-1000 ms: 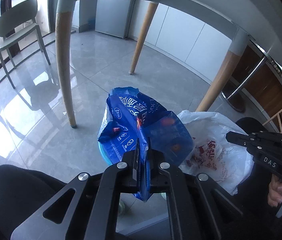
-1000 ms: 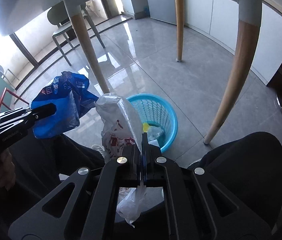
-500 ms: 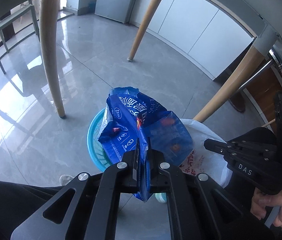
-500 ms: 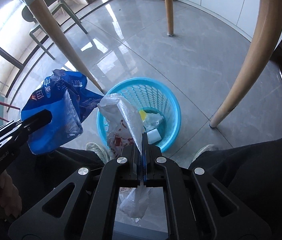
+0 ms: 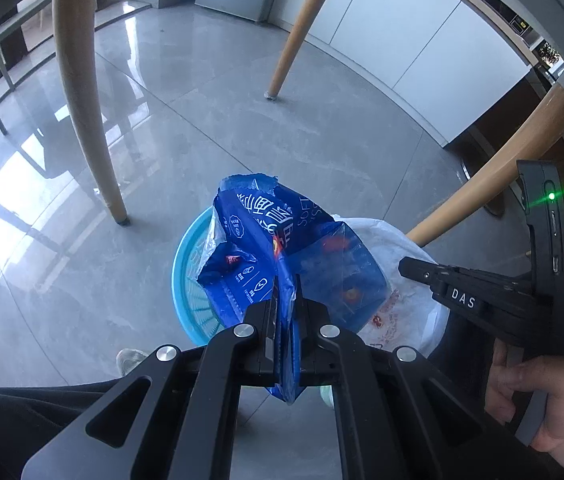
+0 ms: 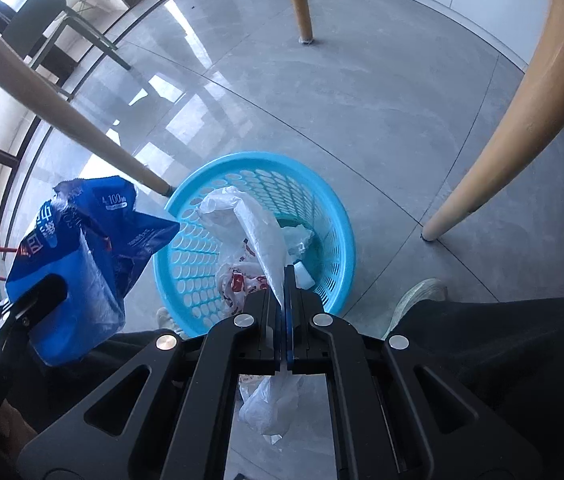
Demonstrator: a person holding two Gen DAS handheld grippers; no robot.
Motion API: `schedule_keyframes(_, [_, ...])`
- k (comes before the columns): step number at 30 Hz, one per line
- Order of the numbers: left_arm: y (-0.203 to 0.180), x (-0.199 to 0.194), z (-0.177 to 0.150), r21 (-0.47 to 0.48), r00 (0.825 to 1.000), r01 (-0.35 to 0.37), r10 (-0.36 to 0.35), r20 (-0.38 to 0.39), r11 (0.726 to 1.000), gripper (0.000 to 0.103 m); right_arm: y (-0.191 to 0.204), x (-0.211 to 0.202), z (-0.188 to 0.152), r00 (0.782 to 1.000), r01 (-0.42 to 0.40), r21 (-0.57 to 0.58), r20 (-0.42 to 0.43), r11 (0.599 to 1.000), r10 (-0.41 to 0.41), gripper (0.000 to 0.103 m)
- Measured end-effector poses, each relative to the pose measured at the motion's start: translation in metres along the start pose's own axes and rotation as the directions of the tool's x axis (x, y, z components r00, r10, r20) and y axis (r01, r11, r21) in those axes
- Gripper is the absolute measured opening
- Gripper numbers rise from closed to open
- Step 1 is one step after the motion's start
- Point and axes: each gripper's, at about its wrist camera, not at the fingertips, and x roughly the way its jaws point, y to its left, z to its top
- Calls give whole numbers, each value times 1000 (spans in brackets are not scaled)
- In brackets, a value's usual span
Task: Collect trash
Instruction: 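Open both tools to drop the bags into the wastebasket, then raise both tools back toward the table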
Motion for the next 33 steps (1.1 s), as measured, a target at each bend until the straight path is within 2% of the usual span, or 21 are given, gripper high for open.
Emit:
schedule_keyframes(4, [1, 6, 0, -1, 1000, 25, -25, -17, 1000, 2, -8, 13, 9, 1000, -11, 44, -3, 999, 11, 1])
schedule_keyframes(8, [-1, 9, 0, 10, 999, 36, -36, -20, 999, 4, -5, 20, 15, 1000, -13, 31, 4, 999, 13, 4])
schedule_keyframes(9, [2, 11, 0, 7, 999, 42, -42, -17, 999, 9, -3, 23, 16, 1000, -19, 25, 0, 999, 20, 4])
schedule_keyframes(10, [3, 11, 1, 2, 999, 45, -45, -10, 999, 24, -1, 25, 16, 1000, -20, 19, -9, 1000, 20, 5])
schedule_keyframes(12, [2, 9, 2, 1, 999, 54, -54, 2, 999, 44, 2, 27, 16, 1000, -15, 13, -25, 1000, 16, 20])
schedule_keyframes(13, [2, 10, 2, 4, 999, 48, -48, 4, 999, 42, 3, 27, 16, 999, -8, 11, -31, 1000, 8, 29])
schedule_keyframes(16, [3, 12, 1, -2, 1000, 23, -23, -2, 1000, 42, 3, 25, 17, 999, 13, 0, -41, 1000, -13, 32])
schedule_keyframes(20, [6, 8, 0, -22, 999, -42, 42, -25, 999, 42, -1, 18, 12, 998, 4, 13, -60, 1000, -3, 45])
schedule_keyframes(23, [9, 2, -3, -40, 997, -74, 72, -40, 996, 42, -5, 10, 5, 997, -3, 13, -75, 1000, 4, 46])
schedule_keyframes(27, [18, -6, -6, -90, 997, -75, 71, -40, 993, 42, -2, -6, -3, 998, -18, -26, -61, 999, 17, 54])
schedule_keyframes(30, [22, -11, -10, -127, 997, -73, 68, -44, 989, 42, 1, -20, -13, 999, -17, -57, -51, 998, 14, 55])
schedule_keyframes(32, [20, -15, -13, -125, 994, -101, 96, -46, 987, 42, 1, -29, -16, 999, 26, -70, -45, 997, -29, 55])
schedule_keyframes(33, [17, -19, -14, -111, 992, -124, 120, -40, 986, 42, 1, -33, -17, 999, 20, -69, -42, 997, -23, 55])
